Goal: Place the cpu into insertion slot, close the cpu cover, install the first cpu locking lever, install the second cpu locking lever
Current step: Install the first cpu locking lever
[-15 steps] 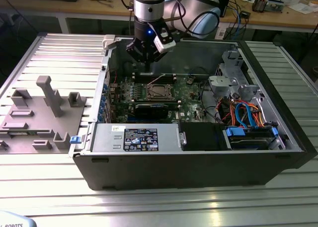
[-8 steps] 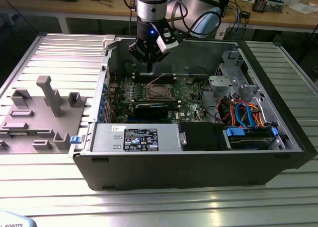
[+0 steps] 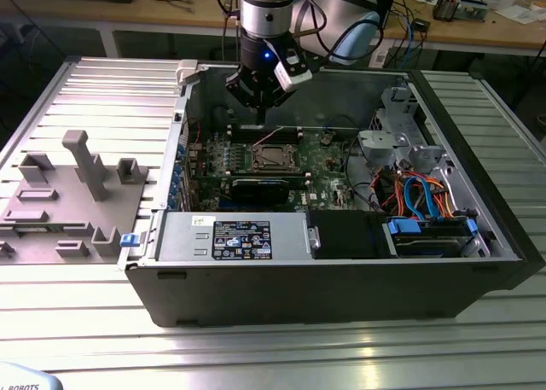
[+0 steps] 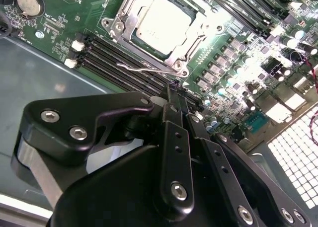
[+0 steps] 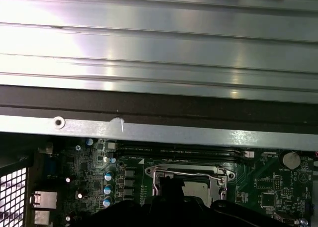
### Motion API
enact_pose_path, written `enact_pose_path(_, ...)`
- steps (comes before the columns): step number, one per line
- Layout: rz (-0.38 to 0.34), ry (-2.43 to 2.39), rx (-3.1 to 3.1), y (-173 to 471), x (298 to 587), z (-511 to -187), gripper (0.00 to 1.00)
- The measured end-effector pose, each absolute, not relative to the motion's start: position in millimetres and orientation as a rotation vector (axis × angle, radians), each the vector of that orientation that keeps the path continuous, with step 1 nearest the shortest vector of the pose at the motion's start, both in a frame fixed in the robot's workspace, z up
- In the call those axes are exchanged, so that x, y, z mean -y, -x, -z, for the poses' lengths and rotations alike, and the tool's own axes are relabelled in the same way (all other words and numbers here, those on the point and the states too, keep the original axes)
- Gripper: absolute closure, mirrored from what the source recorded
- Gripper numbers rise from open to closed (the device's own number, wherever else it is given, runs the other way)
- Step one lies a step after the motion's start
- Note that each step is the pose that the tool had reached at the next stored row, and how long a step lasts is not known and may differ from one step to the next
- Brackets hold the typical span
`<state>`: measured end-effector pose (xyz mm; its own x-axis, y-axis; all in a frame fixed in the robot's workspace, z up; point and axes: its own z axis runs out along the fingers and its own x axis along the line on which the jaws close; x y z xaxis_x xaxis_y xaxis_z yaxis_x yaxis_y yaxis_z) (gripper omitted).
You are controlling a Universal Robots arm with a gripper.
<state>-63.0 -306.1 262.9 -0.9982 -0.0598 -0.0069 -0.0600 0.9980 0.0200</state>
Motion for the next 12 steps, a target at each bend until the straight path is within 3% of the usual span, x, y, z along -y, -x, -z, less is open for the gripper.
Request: enact_pose_path(12, -0.032, 0.094, -3.134, 56.0, 306.2, -262.9, 0.89)
